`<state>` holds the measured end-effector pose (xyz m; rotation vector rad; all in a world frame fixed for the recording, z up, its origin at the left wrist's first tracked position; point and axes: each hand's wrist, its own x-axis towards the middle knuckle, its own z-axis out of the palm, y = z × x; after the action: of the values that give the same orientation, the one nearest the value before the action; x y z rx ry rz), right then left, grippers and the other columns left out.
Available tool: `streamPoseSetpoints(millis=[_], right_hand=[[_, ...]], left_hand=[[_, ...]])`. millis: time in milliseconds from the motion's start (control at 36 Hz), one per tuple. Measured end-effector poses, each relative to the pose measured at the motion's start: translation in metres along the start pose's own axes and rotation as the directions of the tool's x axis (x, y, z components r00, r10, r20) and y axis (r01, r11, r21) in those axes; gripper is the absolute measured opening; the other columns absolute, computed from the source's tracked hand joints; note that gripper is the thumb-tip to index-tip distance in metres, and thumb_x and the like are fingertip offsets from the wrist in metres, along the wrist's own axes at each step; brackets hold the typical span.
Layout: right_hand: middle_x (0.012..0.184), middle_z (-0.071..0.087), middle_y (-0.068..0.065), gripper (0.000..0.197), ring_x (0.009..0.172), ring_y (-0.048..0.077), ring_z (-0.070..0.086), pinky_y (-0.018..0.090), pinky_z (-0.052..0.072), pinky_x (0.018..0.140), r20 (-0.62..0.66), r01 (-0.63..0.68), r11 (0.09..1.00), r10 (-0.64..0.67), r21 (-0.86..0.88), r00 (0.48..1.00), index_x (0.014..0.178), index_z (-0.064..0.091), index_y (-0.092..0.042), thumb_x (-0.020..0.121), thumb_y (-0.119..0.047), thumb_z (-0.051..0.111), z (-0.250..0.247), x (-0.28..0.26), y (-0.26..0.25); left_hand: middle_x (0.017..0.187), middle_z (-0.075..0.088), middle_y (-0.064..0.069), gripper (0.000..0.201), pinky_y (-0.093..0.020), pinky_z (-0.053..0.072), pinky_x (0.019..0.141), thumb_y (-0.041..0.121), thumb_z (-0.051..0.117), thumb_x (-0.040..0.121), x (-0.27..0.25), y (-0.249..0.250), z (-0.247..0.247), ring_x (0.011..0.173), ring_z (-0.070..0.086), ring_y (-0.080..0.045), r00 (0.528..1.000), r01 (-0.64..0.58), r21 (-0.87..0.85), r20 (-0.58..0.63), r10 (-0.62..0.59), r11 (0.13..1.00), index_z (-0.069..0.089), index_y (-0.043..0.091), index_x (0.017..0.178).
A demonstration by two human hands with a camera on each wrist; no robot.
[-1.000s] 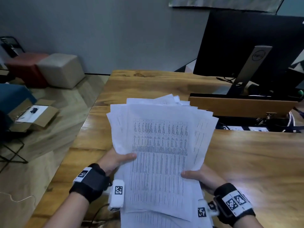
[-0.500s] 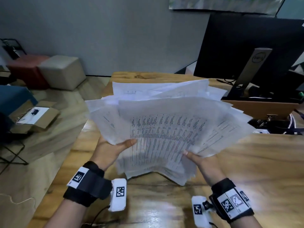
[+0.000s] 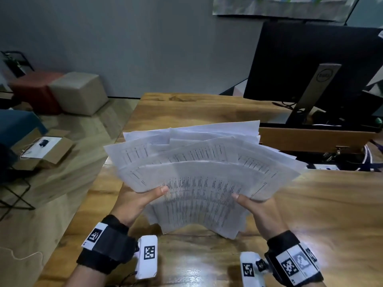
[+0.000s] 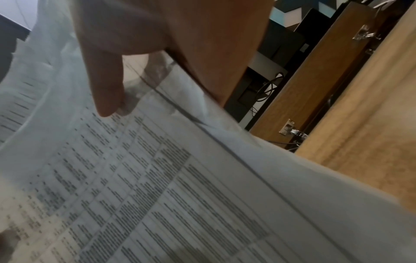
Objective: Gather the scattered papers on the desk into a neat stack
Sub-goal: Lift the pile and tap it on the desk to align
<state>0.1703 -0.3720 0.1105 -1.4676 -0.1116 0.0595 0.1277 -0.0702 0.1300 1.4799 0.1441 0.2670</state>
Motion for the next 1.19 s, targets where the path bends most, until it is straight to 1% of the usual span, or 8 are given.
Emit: streamPoseSetpoints(millis=[111, 194, 444, 611, 778, 917, 1056, 1194], right_hand=[[0.098, 0.081, 0.001, 0.047, 0.098, 0.019, 0.074, 0.022, 0.060, 0.075, 0.014, 0.037, 0.999, -0.037, 0.014, 0.999, 0.114, 0.069, 0.001, 0.068, -0.003, 0.082, 0.006, 0.001, -0.006], [0.103, 0.080, 0.005, 0.045, 0.099, 0.018, 0.075, 0.026, 0.060, 0.083, 0.014, 0.106, 0.994, -0.106, 0.002, 0.994, 0.111, 0.071, -0.005, 0.066, -0.010, 0.078, 0.011, 0.001, -0.013], [0.099, 0.079, 0.007, 0.039, 0.100, 0.029, 0.073, 0.030, 0.060, 0.078, 0.035, 0.065, 0.988, -0.070, 0.138, 0.997, 0.107, 0.067, -0.009, 0.070, -0.005, 0.081, 0.003, 0.005, -0.015], [0.109, 0.078, 0.012, 0.041, 0.107, 0.029, 0.072, 0.031, 0.059, 0.087, 0.062, 0.086, 0.988, -0.094, 0.130, 0.994, 0.116, 0.067, 0.002, 0.075, -0.003, 0.075, 0.007, 0.007, -0.017], [0.103, 0.080, 0.000, 0.044, 0.101, 0.018, 0.075, 0.023, 0.059, 0.083, 0.056, 0.105, 0.990, -0.110, 0.097, 0.992, 0.114, 0.066, -0.007, 0.071, -0.006, 0.071, 0.012, 0.004, -0.023], [0.100, 0.081, -0.001, 0.047, 0.097, 0.017, 0.076, 0.020, 0.058, 0.077, 0.073, 0.115, 0.988, -0.123, 0.102, 0.990, 0.116, 0.065, -0.003, 0.069, -0.007, 0.074, 0.012, 0.006, -0.027], [0.093, 0.080, 0.001, 0.058, 0.089, 0.016, 0.075, 0.023, 0.059, 0.074, 0.016, 0.099, 0.990, -0.101, 0.100, 0.995, 0.115, 0.063, 0.003, 0.065, -0.017, 0.085, 0.002, 0.015, -0.019], [0.101, 0.080, 0.002, 0.047, 0.097, 0.018, 0.074, 0.023, 0.059, 0.076, 0.099, -0.012, 0.997, 0.005, 0.072, 0.995, 0.115, 0.064, -0.008, 0.070, -0.010, 0.075, 0.006, 0.016, -0.006]], left_hand=[[0.095, 0.078, 0.000, 0.046, -0.023, 0.059, 0.074, 0.004, 0.084, 0.058, 0.002, 0.008, 0.008, 0.098, 0.072, -0.021, 0.998, -0.051, -0.032, 0.030, 0.052, 0.998, 0.069, 0.010, 0.101], [0.093, 0.079, 0.002, 0.039, -0.026, 0.060, 0.077, 0.003, 0.079, 0.058, 0.002, 0.012, 0.012, 0.090, 0.074, -0.015, 0.995, -0.091, -0.026, 0.032, 0.092, 0.996, 0.073, 0.015, 0.095], [0.093, 0.078, 0.001, 0.058, -0.032, 0.060, 0.080, 0.054, 0.092, 0.041, 0.003, 0.005, 0.003, 0.089, 0.073, -0.016, 0.992, -0.121, -0.136, 0.009, 0.124, 0.983, 0.078, 0.030, 0.092], [0.091, 0.079, 0.005, 0.076, -0.021, 0.058, 0.074, 0.052, 0.092, 0.041, 0.006, 0.013, 0.011, 0.085, 0.074, -0.009, 0.984, -0.177, -0.111, -0.015, 0.176, 0.978, 0.069, 0.010, 0.100], [0.096, 0.079, 0.005, 0.076, -0.020, 0.057, 0.075, 0.049, 0.093, 0.044, 0.006, 0.020, 0.021, 0.090, 0.074, -0.010, 0.984, -0.178, -0.065, 0.014, 0.180, 0.982, 0.067, 0.011, 0.105], [0.092, 0.079, 0.006, 0.051, -0.020, 0.057, 0.075, 0.018, 0.092, 0.059, 0.005, 0.019, 0.018, 0.087, 0.074, -0.009, 0.979, -0.203, -0.015, 0.008, 0.203, 0.979, 0.068, 0.008, 0.102], [0.099, 0.078, -0.001, 0.079, -0.024, 0.058, 0.076, 0.032, 0.088, 0.053, 0.007, 0.014, 0.012, 0.091, 0.073, -0.014, 0.978, -0.208, -0.045, -0.013, 0.208, 0.977, 0.059, -0.007, 0.115], [0.092, 0.078, 0.005, 0.082, -0.020, 0.057, 0.073, 0.057, 0.092, 0.037, 0.006, -0.006, 0.012, 0.087, 0.073, -0.008, 0.995, -0.089, -0.056, -0.037, 0.087, 0.994, 0.067, 0.014, 0.101]])
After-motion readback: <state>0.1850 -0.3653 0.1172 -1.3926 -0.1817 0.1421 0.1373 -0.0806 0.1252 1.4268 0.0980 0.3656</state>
